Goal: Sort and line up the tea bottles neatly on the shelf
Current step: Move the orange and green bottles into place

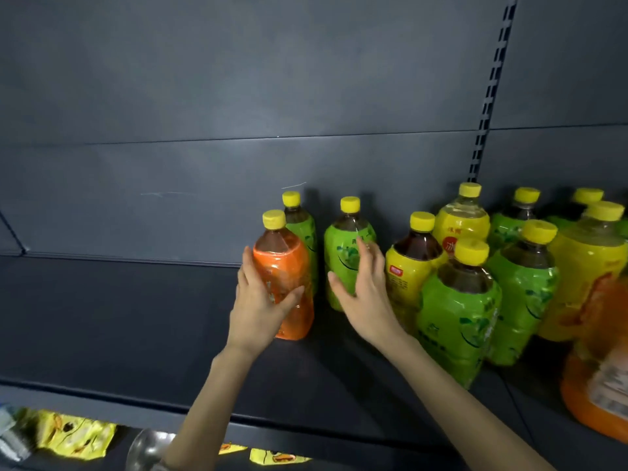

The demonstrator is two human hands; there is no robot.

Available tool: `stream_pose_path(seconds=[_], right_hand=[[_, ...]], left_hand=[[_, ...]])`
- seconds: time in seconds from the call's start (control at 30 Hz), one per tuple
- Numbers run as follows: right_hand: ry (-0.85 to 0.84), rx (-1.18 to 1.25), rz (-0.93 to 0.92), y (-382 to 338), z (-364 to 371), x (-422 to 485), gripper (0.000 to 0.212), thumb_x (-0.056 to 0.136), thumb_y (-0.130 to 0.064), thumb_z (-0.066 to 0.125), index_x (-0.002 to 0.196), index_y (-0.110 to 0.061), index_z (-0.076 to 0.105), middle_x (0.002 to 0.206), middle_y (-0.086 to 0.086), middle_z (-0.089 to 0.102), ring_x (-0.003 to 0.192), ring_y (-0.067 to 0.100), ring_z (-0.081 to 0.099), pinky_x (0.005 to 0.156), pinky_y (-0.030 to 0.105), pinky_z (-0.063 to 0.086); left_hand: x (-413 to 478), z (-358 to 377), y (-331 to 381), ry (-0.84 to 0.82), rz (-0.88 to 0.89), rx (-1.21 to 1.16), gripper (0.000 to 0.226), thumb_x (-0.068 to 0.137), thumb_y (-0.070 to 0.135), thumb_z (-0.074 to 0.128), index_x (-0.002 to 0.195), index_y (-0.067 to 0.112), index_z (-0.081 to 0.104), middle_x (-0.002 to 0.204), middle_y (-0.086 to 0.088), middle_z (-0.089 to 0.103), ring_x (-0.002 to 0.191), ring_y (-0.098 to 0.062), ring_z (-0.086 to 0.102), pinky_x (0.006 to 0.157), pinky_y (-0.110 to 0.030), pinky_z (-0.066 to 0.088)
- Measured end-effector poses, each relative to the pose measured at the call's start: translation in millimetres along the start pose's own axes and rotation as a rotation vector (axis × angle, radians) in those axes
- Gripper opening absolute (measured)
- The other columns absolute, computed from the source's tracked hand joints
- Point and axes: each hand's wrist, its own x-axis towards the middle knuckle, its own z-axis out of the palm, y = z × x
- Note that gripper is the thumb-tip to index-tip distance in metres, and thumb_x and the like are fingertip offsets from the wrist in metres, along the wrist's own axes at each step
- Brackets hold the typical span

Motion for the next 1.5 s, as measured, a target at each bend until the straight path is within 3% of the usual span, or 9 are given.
stream_pose_path(seconds=[0.07,0.2,0.43,0.6,0.87,1.0,1.2,1.37,1.5], right_hand=[[0.048,0.033,0.068,1.5,9.4,16.2,0.081,0.090,-0.029,0.061,0.150,-0.014,0.009,0.155,0.014,0.007,0.142,0.027,0.016,0.107,0.022,0.016],[0.134,0.110,0.172,11.3,26.9,40.7,0.095,0.083,-0.026,0.071,0.150,-0.014,0.006,0.155,0.019,0.005,0.142,0.033,0.016,0.111,0.034,0.022],[0.242,0.207,0.242,33.6,50.1,45.5,0.119,0.068,-0.017,0.084,0.150,-0.021,-0.002,0.145,0.014,0.025,0.135,0.026,0.031,0.112,0.041,0.030],[0.306,0.181,0.245,35.4,55.3,41.6,0.116,0.068,-0.017,0.084,0.150,-0.018,0.003,0.147,0.010,0.027,0.131,0.014,0.032,0.100,0.024,0.031],[0.278,0.108,0.145,25.6,54.8,7.8,0.117,0.065,-0.034,0.084,0.149,-0.025,0.003,0.146,0.006,0.034,0.132,0.020,0.037,0.102,0.031,0.038],[0.208,0.187,0.128,15.2,52.5,-19.0,0.114,0.064,-0.047,0.080,0.144,-0.046,0.000,0.150,-0.006,0.029,0.135,0.012,0.034,0.106,0.033,0.037],[0.067,0.372,0.109,14.4,46.8,-48.1,0.106,0.064,-0.066,0.072,0.143,-0.052,0.003,0.146,-0.014,0.036,0.130,-0.001,0.040,0.105,0.029,0.039],[0.006,0.379,0.128,11.5,48.7,-56.5,0.105,0.062,-0.061,0.076,0.139,-0.058,0.004,0.144,-0.024,0.034,0.132,-0.002,0.037,0.106,0.029,0.038],[0.027,0.384,0.175,3.4,46.0,-65.0,0.095,0.065,-0.048,0.081,0.133,-0.058,0.015,0.133,-0.030,0.043,0.124,-0.006,0.045,0.100,0.022,0.041]], left_hand=[[7.9,4.5,-0.3,-0.004,-0.013,-0.059,0.112,0.071,0.047,0.076,0.148,0.026,-0.002,0.151,-0.002,0.023,0.132,-0.026,0.037,0.098,-0.047,0.043],[13.7,6.8,-8.3,0.004,-0.016,-0.093,0.109,0.065,0.050,0.079,0.143,0.035,0.005,0.145,0.003,0.032,0.124,-0.025,0.046,0.094,-0.049,0.046],[19.4,-6.3,-25.3,-0.029,0.019,-0.133,0.108,0.061,0.051,0.081,0.142,0.036,0.012,0.141,0.005,0.040,0.122,-0.019,0.048,0.094,-0.040,0.043],[19.3,-16.7,-37.3,-0.018,0.004,-0.131,0.108,0.062,0.055,0.078,0.142,0.037,0.007,0.142,0.004,0.039,0.122,-0.022,0.048,0.094,-0.044,0.045],[11.7,0.5,-47.0,0.030,-0.090,-0.146,0.118,0.058,0.050,0.083,0.143,0.034,0.003,0.145,0.002,0.032,0.126,-0.025,0.045,0.094,-0.047,0.043],[9.6,2.5,-52.4,0.037,-0.096,-0.164,0.114,0.058,0.051,0.083,0.141,0.034,0.007,0.142,-0.001,0.036,0.123,-0.026,0.047,0.095,-0.046,0.043],[-2.8,-16.1,-70.7,-0.122,-0.059,-0.377,0.113,0.046,0.065,0.076,0.136,0.048,0.010,0.129,0.014,0.045,0.116,-0.009,0.050,0.099,-0.037,0.044],[-17.3,-24.9,-79.1,-0.210,-0.020,-0.448,0.110,0.049,0.062,0.079,0.135,0.054,0.010,0.128,0.027,0.044,0.117,0.000,0.050,0.096,-0.030,0.045],[-24.9,-25.8,-74.6,-0.195,-0.032,-0.441,0.106,0.046,0.064,0.077,0.128,0.051,0.012,0.128,0.018,0.042,0.117,-0.005,0.048,0.092,-0.022,0.043]])
